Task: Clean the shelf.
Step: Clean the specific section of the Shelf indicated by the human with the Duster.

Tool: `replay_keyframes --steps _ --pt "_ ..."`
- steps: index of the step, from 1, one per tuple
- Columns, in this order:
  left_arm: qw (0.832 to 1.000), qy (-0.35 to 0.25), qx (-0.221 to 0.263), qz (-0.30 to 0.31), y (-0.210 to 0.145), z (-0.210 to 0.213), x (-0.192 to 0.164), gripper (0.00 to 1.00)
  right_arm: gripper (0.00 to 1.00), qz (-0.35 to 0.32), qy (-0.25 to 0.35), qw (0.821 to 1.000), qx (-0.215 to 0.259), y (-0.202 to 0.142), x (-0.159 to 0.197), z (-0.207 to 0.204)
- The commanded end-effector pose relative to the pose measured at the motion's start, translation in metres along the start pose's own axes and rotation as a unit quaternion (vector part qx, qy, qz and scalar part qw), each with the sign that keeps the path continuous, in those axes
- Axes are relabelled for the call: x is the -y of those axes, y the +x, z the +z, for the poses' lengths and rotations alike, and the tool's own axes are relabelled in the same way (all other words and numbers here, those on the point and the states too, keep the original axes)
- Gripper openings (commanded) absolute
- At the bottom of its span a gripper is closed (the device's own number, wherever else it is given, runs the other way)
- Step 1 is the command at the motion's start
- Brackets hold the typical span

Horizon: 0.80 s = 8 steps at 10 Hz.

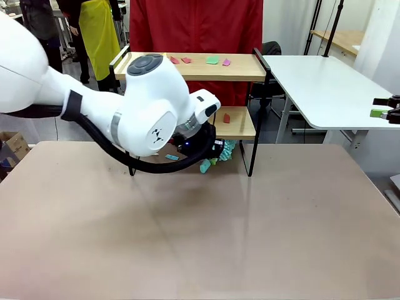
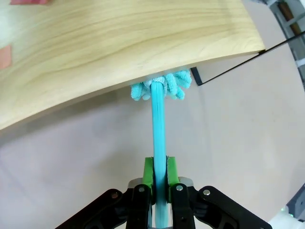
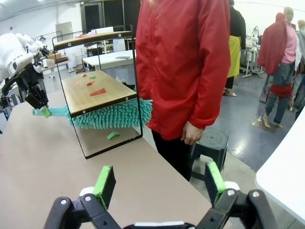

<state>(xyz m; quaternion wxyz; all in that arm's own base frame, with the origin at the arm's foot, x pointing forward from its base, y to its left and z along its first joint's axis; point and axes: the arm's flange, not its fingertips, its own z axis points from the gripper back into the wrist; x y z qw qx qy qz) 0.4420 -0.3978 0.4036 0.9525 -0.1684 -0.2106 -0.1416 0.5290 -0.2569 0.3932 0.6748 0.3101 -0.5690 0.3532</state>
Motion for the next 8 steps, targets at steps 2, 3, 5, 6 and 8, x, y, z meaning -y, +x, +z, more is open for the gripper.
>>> replay_keyframes --steps 2,3,5,6,8 --pt "0.999 0.017 -0.011 0.034 0.011 -0.020 0.029 0.13 1.00 -0.003 -0.005 1.000 -0.008 0.008 -0.001 -0.002" --pt "0.998 0.014 -0.028 0.053 0.005 -0.021 0.036 0.13 1.00 -0.003 -0.005 1.000 -0.008 0.008 -0.001 -0.002" --pt "0.997 0.032 -0.027 0.062 -0.008 -0.026 0.040 0.13 1.00 -0.003 -0.005 1.000 -0.008 0.008 -0.001 -0.002" --pt "0.997 0.031 -0.039 0.062 -0.013 -0.034 0.041 0.13 1.00 -0.003 -0.005 1.000 -0.008 0.008 -0.001 -0.002" --pt "0.997 0.025 -0.050 0.055 -0.017 -0.047 0.045 0.13 1.00 -0.003 -0.005 1.000 -0.008 0.008 -0.001 -0.002"
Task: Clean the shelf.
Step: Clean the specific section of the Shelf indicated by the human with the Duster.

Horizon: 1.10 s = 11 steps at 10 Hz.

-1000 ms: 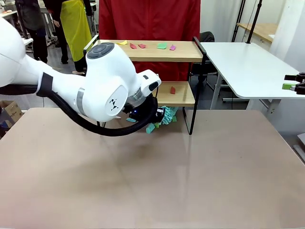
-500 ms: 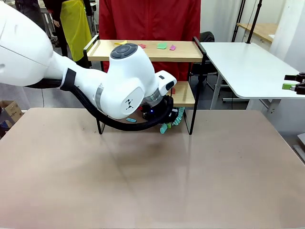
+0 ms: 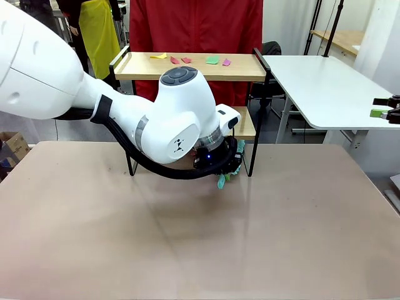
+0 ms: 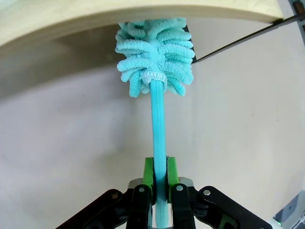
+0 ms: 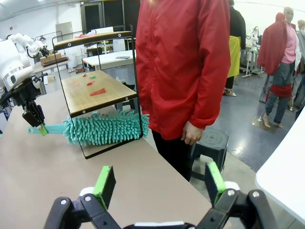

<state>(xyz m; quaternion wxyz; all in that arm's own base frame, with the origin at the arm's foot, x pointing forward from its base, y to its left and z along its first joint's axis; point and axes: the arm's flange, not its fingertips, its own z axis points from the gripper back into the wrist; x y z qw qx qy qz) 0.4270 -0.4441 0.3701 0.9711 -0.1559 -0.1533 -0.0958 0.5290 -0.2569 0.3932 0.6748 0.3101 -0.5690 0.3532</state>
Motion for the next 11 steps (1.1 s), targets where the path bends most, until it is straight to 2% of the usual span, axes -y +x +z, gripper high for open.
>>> replay_keyframes --steps 1,4,11 --pt "1.000 -0.001 0.006 0.001 0.003 0.007 -0.001 0.13 1.00 -0.003 -0.005 1.000 -0.008 0.008 -0.001 -0.002" --pt "1.000 -0.001 0.001 0.001 0.001 0.000 -0.001 0.13 1.00 -0.003 -0.005 1.000 -0.008 0.008 -0.001 -0.002" --pt "0.997 0.047 0.000 0.059 -0.002 0.012 -0.042 0.13 1.00 -0.003 -0.005 1.000 -0.008 0.008 -0.001 -0.002"
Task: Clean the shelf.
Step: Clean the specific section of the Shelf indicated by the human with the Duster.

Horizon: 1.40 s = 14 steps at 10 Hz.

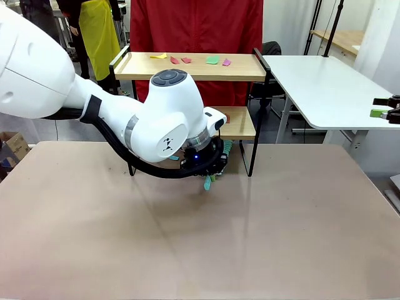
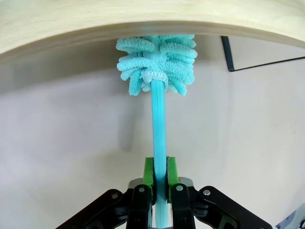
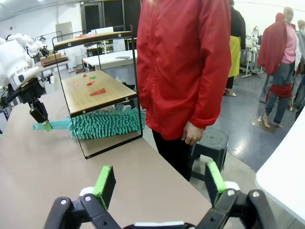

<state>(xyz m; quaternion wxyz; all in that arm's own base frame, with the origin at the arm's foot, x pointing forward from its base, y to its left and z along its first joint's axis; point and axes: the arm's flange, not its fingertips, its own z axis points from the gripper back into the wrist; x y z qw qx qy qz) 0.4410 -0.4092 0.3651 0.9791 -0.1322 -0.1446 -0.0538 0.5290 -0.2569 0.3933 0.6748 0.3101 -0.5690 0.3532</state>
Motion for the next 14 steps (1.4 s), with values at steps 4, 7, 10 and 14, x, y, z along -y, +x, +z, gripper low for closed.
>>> replay_keyframes --steps 4,7,10,14 --pt "0.998 0.042 0.018 0.040 -0.010 0.018 -0.036 0.13 1.00 -0.003 -0.005 1.000 -0.008 0.008 -0.001 -0.003" --pt "0.996 0.066 0.024 0.053 -0.015 0.025 -0.058 0.13 1.00 -0.003 -0.005 1.000 -0.008 0.008 -0.001 -0.003" --pt "0.993 0.085 0.032 0.071 -0.026 0.031 -0.082 0.13 1.00 -0.003 -0.005 1.000 -0.008 0.008 -0.001 -0.003" --pt "0.989 0.105 0.046 0.090 -0.042 0.040 -0.112 0.13 1.00 -0.003 -0.005 1.000 -0.008 0.008 -0.001 -0.003"
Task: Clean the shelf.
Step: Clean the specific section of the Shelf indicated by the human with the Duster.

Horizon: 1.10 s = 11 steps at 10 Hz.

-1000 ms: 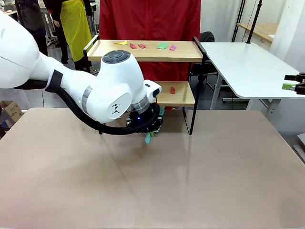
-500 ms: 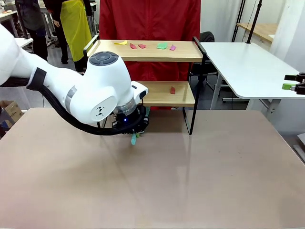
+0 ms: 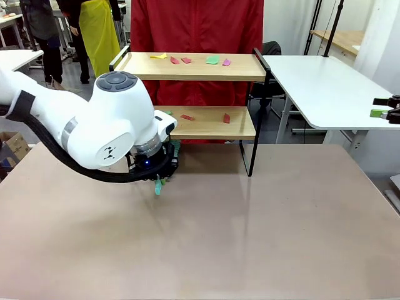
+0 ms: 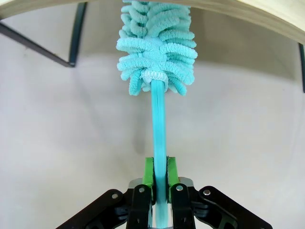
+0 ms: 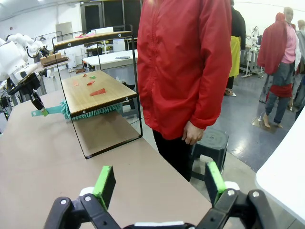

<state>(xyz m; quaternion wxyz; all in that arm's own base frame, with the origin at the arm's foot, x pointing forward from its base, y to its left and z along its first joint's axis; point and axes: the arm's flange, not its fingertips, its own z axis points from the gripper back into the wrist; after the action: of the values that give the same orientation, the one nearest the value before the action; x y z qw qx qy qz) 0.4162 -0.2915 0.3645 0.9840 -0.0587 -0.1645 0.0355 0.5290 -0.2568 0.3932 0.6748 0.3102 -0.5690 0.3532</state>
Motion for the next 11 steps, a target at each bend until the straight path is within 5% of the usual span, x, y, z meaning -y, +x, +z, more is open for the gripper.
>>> replay_keyframes --steps 1,7,10,11 --pt "0.999 0.038 0.033 0.021 -0.011 0.004 -0.013 0.13 1.00 -0.003 -0.005 1.000 -0.008 0.008 -0.001 -0.002" --pt "0.988 0.130 0.072 0.031 -0.021 0.013 -0.041 0.13 1.00 -0.003 -0.005 1.000 -0.008 0.008 -0.001 -0.002" --pt "0.993 0.082 0.073 0.035 -0.023 0.013 -0.039 0.13 1.00 -0.003 -0.005 1.000 -0.008 0.008 -0.001 -0.002" --pt "0.992 0.109 0.063 0.011 -0.019 0.018 -0.038 0.13 1.00 -0.003 -0.005 1.000 -0.008 0.008 -0.001 -0.002"
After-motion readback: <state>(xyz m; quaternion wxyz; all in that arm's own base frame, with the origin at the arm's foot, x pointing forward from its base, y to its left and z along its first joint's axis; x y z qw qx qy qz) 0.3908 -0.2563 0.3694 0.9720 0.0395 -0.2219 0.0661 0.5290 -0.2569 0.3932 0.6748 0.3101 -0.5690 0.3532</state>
